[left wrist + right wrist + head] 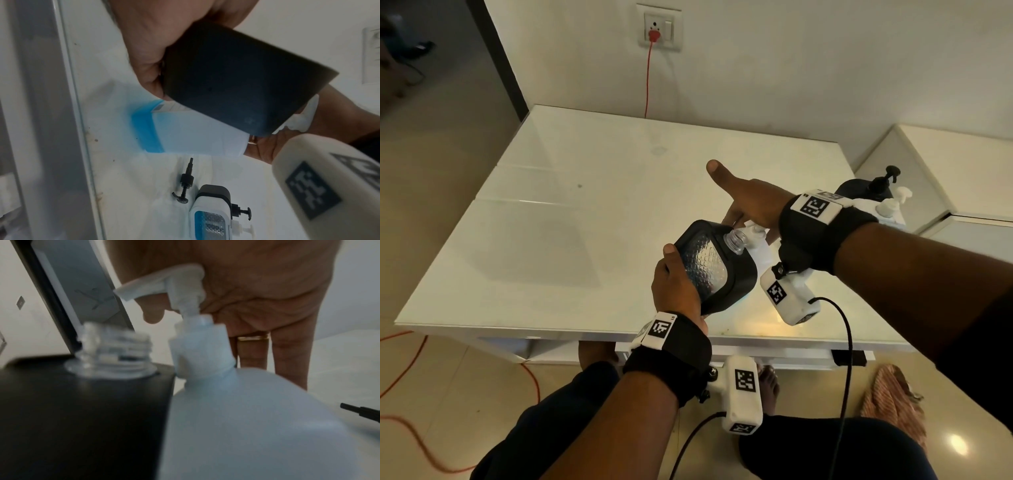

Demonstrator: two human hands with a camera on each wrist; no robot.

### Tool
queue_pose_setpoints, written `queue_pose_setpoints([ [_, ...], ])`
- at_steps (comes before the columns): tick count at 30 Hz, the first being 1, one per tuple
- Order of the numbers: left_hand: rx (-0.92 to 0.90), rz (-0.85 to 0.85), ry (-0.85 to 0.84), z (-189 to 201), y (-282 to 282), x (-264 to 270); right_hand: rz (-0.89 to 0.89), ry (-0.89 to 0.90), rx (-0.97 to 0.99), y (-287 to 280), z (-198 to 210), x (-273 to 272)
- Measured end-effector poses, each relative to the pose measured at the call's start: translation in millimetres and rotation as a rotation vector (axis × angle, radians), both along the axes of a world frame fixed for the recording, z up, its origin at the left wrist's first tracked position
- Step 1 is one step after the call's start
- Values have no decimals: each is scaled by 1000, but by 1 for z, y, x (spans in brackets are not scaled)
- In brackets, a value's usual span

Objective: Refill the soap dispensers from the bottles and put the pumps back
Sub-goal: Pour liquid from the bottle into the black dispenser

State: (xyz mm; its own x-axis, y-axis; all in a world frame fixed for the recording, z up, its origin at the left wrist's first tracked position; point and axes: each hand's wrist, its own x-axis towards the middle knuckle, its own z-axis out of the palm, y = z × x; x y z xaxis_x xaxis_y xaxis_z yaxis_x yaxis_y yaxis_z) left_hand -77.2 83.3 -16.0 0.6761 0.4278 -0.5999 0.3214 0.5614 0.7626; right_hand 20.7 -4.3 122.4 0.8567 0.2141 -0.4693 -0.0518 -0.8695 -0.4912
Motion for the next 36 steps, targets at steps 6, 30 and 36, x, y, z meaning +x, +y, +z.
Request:
queue_pose_setpoints([
  [6, 2, -4, 8, 0, 0, -2, 30, -20, -57, 3, 5, -2],
  [30, -31, 3, -17, -9, 1, 2, 41, -83, 7, 1, -16, 5],
  [36, -34, 10, -22, -11, 0, 1, 50, -46, -10, 3, -9, 9],
])
